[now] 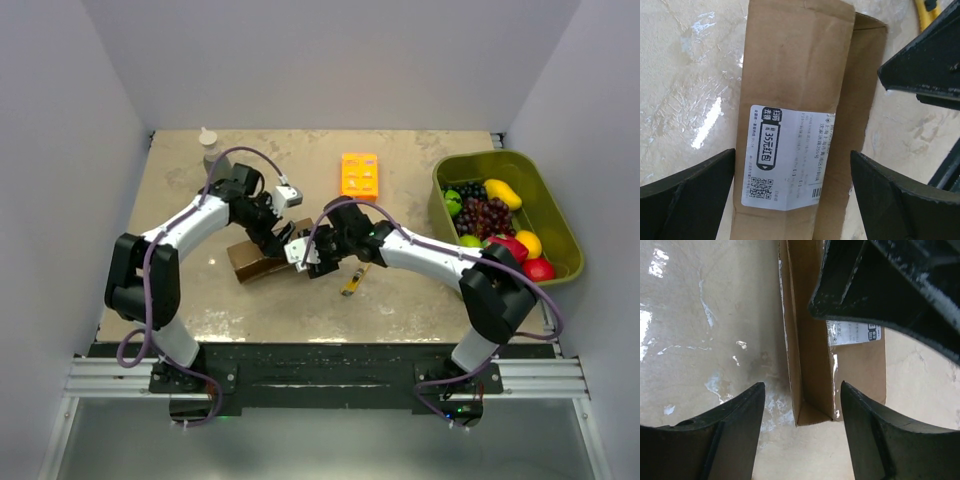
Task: Unpack the express box
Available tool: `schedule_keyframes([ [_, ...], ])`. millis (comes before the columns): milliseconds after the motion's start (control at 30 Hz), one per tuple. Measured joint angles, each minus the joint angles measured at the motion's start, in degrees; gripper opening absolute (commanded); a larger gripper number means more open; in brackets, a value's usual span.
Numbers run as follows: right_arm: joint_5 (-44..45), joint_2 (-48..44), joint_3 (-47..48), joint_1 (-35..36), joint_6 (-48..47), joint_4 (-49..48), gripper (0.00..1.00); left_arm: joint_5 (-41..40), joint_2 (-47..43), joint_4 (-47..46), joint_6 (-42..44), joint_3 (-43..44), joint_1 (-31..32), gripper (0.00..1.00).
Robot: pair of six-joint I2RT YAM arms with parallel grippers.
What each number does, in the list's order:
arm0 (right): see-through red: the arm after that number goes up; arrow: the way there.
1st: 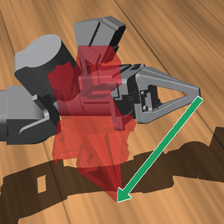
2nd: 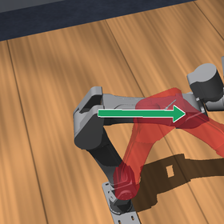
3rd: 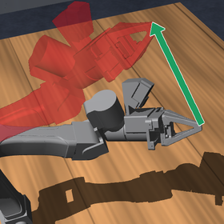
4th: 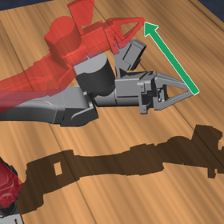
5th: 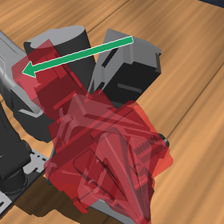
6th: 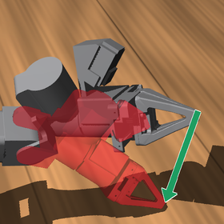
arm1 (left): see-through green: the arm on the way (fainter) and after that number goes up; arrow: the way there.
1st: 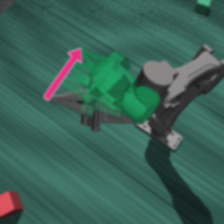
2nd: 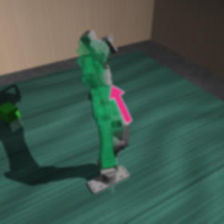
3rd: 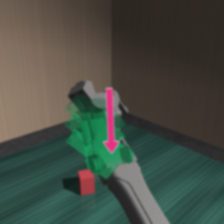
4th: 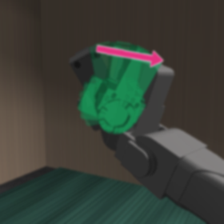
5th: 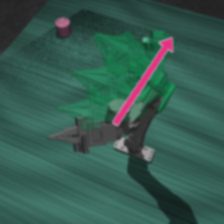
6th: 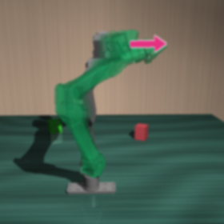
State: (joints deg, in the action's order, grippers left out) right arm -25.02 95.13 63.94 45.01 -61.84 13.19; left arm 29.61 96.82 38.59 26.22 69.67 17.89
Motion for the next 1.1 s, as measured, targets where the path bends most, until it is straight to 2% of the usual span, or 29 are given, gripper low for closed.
schedule_keyframes([
  [233, 1.2, 3.6, -0.8, 0.1, -3.5, -2.9, 0.57, -4.9, 0.0, -3.3, -1.6, -1.0, 0.5, 1.00],
  [333, 1.8, 4.5, -1.5, 0.2, -4.4, -3.9, 0.52, -4.9, 0.5, -3.7, -1.8, -1.0, 0.5, 0.97],
  [533, 2.1, 4.9, -3.8, 0.4, -6.7, -7.6, 0.49, -3.6, 4.8, -3.3, -3.0, -0.7, 0.5, 0.90],
  [633, 3.1, 5.1, -5.0, 0.7, -7.6, -9.1, 0.33, -2.0, 7.1, -2.5, -3.1, 0.3, 0.5, 0.88],
  [667, 3.4, 5.4, -5.3, 0.7, -7.9, -10.0, 0.21, -1.4, 7.8, -2.2, -3.0, 1.0, 0.5, 0.87],
  [800, 5.1, 6.7, -6.6, 1.0, -9.3, -13.3, 0.00, 1.1, 10.5, 0.2, -2.6, 4.5, 0.2, 0.85],
  [933, 6.5, 5.6, -8.7, 0.9, -10.5, -15.9, 0.00, 5.2, 13.9, 3.0, -2.3, 8.6, -1.3, 0.84],
  [1100, 6.7, 0.8, -9.2, -0.7, -12.4, -15.0, 0.00, 13.0, 17.7, 5.4, -1.7, 12.9, -7.9, 0.87],
])
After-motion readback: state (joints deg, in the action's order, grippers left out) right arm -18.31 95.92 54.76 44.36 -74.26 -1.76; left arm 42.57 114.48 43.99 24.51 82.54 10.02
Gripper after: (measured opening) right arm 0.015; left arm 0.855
